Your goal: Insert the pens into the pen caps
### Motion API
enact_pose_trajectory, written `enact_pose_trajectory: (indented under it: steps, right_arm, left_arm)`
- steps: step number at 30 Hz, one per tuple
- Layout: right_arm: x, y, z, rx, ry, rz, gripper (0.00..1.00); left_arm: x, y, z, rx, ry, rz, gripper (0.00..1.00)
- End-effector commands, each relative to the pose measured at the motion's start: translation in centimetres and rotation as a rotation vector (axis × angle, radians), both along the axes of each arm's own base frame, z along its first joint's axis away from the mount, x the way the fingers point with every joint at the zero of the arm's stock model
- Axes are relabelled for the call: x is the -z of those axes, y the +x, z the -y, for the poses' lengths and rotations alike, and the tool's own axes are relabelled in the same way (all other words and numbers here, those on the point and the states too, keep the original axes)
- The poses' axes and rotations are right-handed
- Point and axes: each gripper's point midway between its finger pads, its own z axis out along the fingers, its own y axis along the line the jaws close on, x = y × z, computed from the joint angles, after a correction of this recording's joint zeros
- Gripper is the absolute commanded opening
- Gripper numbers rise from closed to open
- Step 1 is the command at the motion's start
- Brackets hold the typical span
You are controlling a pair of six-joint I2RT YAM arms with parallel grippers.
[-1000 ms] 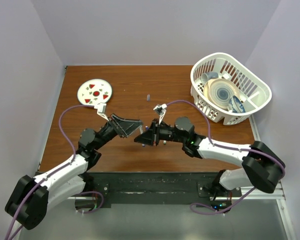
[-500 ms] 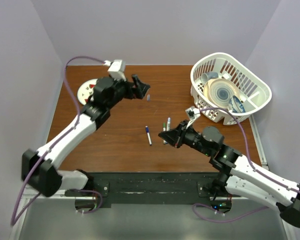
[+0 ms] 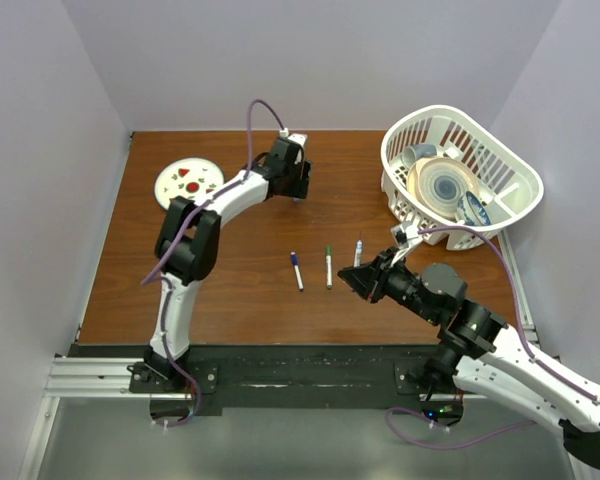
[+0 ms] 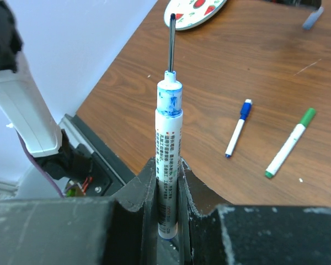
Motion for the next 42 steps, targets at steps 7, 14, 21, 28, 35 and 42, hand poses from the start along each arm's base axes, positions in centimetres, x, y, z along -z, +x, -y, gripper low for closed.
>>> enact_pose_trajectory:
  steps: [7,14,21,28,35,42]
  right_arm:
    - [-0.7,0.7,0.9,0.045,-0.030,0.055,0.00]
    - [-0.8,0.9,1.2,0.060,-0.029,0.065,0.00]
    - [-1.1,0.8,1.1,0.058,-0.018,0.065,0.00]
    - [-1.2,0.7,1.2,0.061,-0.011,0.057,0.00]
    - [-0.6,0.7,0.6,0.042,-0.012,0.032,0.00]
    - [2.6,0.7,-1.1,0.005,-0.017,-0.053,0.00]
  left_arm:
    - [2.1,4.6,-0.1,-0.081,0.075,0.027,0.61]
    - [4.1,4.8,-0.8,-0.085,0.127,0.012,0.55]
    - [6.1,4.3,-0.3,-0.039,0.133,-0.025,0.51]
    - [7.4,3.3,-0.3,-0.015,0.141,-0.071,0.26]
    - [7.3,-0.3,-2.1,-0.043,0.129,-0.113,0.00]
    - [3.9,-7.2,-1.0,0.017,-0.156,-0.109,0.00]
